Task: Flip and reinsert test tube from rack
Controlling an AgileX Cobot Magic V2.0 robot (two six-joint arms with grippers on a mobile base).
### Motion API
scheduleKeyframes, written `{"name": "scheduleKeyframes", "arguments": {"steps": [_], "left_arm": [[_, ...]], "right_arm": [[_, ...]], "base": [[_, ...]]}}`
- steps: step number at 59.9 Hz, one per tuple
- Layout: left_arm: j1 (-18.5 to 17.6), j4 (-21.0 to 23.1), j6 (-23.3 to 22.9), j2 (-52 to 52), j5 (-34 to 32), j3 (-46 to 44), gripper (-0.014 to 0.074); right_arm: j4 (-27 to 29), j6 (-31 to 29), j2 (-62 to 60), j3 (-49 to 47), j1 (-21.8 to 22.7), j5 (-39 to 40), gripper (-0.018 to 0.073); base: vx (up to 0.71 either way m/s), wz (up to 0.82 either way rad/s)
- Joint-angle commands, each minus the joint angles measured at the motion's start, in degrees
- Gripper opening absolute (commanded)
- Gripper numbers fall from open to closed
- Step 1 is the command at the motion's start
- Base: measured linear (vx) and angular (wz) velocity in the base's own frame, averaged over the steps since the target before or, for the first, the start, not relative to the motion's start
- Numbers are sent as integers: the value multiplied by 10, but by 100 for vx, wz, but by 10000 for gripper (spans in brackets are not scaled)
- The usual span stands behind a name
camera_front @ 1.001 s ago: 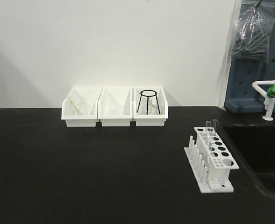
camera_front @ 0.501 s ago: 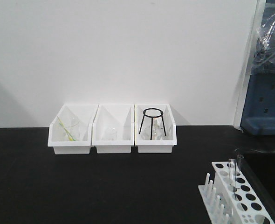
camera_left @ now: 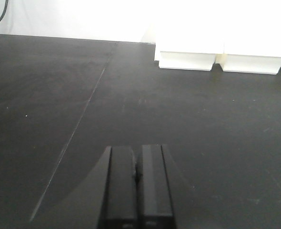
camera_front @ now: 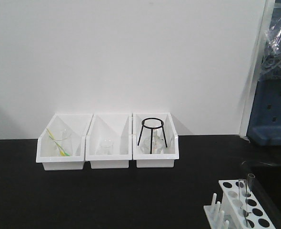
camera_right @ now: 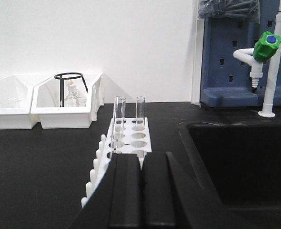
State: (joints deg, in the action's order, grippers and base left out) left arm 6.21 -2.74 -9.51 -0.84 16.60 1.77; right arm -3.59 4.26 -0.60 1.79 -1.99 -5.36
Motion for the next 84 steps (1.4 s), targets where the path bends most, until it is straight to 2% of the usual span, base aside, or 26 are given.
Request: {"name": "scheduleKeyframes", "arguments": {"steps": [1, 19, 28, 34, 39, 49, 57, 69, 78, 84], "left_arm": [[-2, 2, 0, -2, -50, 1, -6], [-2, 2, 0, -2, -50, 1, -6], [-2, 2, 0, -2, -50, 1, -6], [-2, 2, 0, -2, -50, 1, -6], [-2, 2, 0, -2, -50, 1, -6], [-2, 2, 0, -2, -50, 1, -6], [-2, 2, 0, -2, -50, 1, -6], [-2, 2, 0, -2, -50, 1, -6], [-2, 2, 0, -2, -50, 1, -6], [-2, 2, 0, -2, -50, 1, -6]], "right_arm": [[-1, -5, -4, 0, 1, 47, -12], [-2, -7, -4, -1, 1, 54, -12], [16, 3, -4, -19, 1, 168, -12], [54, 4, 12, -102, 1, 179, -12], [65, -8, 66, -175, 1, 187, -12], [60, -58, 250, -292, 1, 210, -12], [60, -43, 345, -329, 1, 212, -12], [59, -46, 405, -335, 1, 215, 0], [29, -54, 414, -335, 1, 217, 74], [9, -54, 414, -335, 1, 217, 194]], "base": [[5, 1], [1, 0], [0, 0], [0, 0], [0, 0], [0, 0], [0, 0], [0, 0], [0, 0], [0, 0]]}}
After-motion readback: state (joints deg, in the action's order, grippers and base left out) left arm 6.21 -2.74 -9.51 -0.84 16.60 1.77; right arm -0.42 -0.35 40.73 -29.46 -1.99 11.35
